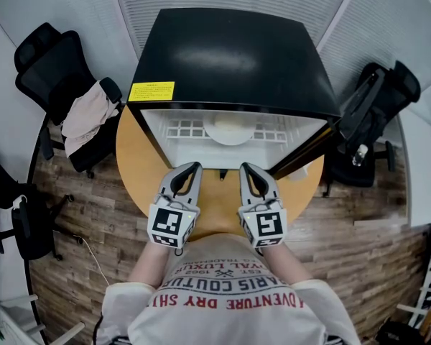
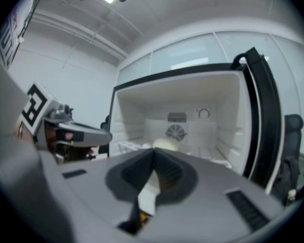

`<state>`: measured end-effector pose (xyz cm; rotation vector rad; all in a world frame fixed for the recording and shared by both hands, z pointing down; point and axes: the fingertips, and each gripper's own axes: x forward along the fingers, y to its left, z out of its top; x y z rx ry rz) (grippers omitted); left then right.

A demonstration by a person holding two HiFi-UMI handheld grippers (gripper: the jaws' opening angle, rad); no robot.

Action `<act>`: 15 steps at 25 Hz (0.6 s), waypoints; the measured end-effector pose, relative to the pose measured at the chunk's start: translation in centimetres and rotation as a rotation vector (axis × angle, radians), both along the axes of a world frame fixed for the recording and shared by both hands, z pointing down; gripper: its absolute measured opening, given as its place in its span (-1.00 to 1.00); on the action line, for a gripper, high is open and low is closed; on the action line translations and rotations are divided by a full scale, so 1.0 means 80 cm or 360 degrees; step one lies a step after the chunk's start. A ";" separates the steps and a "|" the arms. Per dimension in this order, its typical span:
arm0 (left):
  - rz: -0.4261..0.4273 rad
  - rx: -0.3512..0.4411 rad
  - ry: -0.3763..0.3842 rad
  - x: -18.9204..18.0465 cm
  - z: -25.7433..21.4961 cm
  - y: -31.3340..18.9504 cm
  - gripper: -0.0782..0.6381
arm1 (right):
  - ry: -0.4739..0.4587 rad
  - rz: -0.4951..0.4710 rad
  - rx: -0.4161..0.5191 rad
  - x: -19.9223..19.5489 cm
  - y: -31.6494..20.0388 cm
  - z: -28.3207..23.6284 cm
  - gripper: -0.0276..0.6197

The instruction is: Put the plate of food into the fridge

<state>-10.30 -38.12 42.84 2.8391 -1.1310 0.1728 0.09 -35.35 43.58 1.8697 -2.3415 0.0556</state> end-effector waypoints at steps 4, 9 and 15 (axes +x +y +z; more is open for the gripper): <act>0.0013 0.0020 0.0017 0.001 -0.010 0.002 -0.70 | 0.0001 0.0017 0.0007 0.000 -0.001 -0.003 -0.83; 0.0009 0.0001 0.0026 -0.001 -0.007 -0.001 -0.70 | -0.0084 0.0035 -0.0073 0.005 -0.004 0.008 -0.83; 0.0003 -0.0020 0.0002 -0.004 0.000 -0.005 -0.70 | -0.0121 0.0048 -0.0104 0.008 -0.006 0.015 -0.83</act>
